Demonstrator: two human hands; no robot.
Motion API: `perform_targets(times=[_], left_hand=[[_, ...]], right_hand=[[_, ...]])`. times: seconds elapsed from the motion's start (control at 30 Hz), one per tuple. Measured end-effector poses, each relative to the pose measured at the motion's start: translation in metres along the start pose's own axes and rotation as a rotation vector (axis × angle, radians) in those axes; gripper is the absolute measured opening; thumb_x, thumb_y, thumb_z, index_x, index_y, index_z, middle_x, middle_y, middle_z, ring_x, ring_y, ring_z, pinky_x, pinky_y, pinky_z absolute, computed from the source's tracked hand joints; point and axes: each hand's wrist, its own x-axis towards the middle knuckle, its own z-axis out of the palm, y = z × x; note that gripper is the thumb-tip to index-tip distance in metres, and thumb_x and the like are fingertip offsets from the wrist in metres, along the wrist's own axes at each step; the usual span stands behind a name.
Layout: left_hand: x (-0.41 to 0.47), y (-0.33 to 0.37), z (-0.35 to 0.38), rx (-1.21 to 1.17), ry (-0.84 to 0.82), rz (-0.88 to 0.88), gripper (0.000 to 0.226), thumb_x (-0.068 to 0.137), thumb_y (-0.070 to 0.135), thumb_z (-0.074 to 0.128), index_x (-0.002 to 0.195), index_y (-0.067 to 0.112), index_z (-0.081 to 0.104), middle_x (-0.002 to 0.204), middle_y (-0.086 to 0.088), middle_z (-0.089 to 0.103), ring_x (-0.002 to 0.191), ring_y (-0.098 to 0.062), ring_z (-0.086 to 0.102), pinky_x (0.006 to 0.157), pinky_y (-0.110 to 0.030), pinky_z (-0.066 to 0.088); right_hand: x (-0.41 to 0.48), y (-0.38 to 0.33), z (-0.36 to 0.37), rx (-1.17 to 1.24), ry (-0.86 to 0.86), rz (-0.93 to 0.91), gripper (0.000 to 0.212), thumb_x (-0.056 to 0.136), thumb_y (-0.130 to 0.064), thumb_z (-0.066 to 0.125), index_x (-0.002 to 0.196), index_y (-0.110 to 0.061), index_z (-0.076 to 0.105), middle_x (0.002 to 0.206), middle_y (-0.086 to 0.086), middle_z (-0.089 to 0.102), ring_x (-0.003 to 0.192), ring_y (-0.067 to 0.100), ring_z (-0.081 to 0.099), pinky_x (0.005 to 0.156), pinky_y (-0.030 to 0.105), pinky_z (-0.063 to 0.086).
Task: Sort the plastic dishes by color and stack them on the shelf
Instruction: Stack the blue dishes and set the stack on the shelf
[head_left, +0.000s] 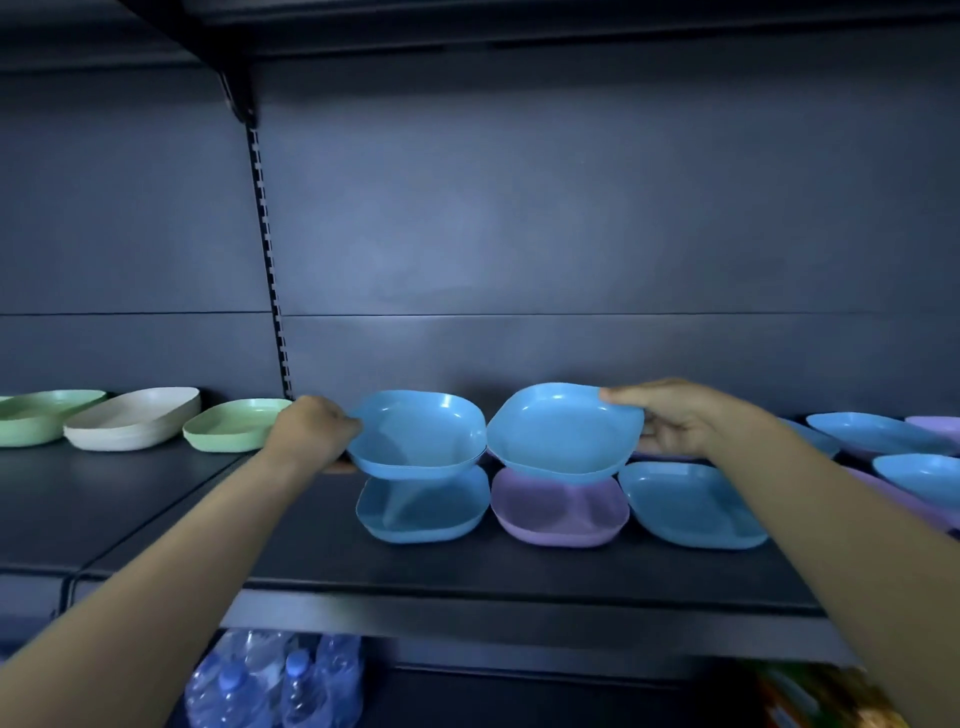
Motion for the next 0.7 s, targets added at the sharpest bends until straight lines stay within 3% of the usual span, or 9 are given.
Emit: perform_targets(times=[0.13,0.27,0.33,0.43,0.5,0.7], left_hand=[[-0.022,-0.011,0.004,-0.049,-0.017,-0.06,0.017,0.087,0.001,0.051,0.07,-0.001,0.052,0.076,-0.014,0.06,0.06,-0.023,0.061,0.039,-0.019,0.052],[-0.027,-0.019,0.006,-0.072,-0.024,-0.081,0.009,0.088,0.004,0.053,0.079,0.004,0.052,0.082,-0.017,0.059,0.06,-0.023,0.062,0.043,-0.022,0.054],[-0.023,-0.024,0.009,-0.086,-0.019,-0.077,0.009,0.088,0.006,0.054,0.079,0.005,0.052,0.083,-0.017,0.06,0.061,-0.022,0.063,0.051,-0.025,0.057],[-0.016,-0.029,0.015,-0.083,-0.026,-0.076,0.014,0.089,0.008,0.054,0.076,0.003,0.052,0.075,-0.013,0.062,0.061,-0.022,0.064,0.073,-0.041,0.06],[-0.011,-0.032,0.02,-0.053,-0.034,-0.068,0.016,0.089,0.011,0.054,0.074,0.003,0.052,0.073,-0.012,0.061,0.061,-0.023,0.064,0.078,-0.044,0.059],[-0.003,-0.042,0.026,0.191,-0.045,-0.032,0.019,0.083,0.009,0.05,0.064,0.007,0.049,0.059,-0.009,0.052,0.053,-0.025,0.058,0.061,-0.025,0.052]], right_hand=[[-0.019,0.011,0.0,0.017,-0.058,0.052,0.011,0.086,-0.015,0.066,0.094,-0.009,0.062,0.083,0.006,0.068,0.074,0.017,0.065,0.056,0.024,0.058],[-0.027,0.02,-0.002,0.058,-0.079,0.071,0.013,0.084,-0.015,0.068,0.095,-0.009,0.064,0.075,0.006,0.072,0.07,0.016,0.069,0.057,0.025,0.058],[-0.029,0.023,-0.003,0.089,-0.087,0.074,0.011,0.085,-0.016,0.067,0.093,-0.009,0.064,0.07,0.004,0.074,0.064,0.014,0.071,0.057,0.024,0.059],[-0.031,0.025,-0.001,0.146,-0.109,0.079,0.009,0.087,-0.015,0.064,0.092,-0.008,0.064,0.068,0.006,0.074,0.058,0.013,0.072,0.052,0.023,0.058],[-0.029,0.027,0.0,0.17,-0.115,0.088,0.009,0.087,-0.015,0.063,0.093,-0.007,0.064,0.069,0.007,0.074,0.059,0.014,0.072,0.051,0.024,0.058],[-0.019,0.032,0.01,0.114,-0.035,0.085,0.008,0.086,-0.016,0.066,0.091,-0.01,0.064,0.066,0.003,0.073,0.058,0.013,0.071,0.049,0.022,0.057]])
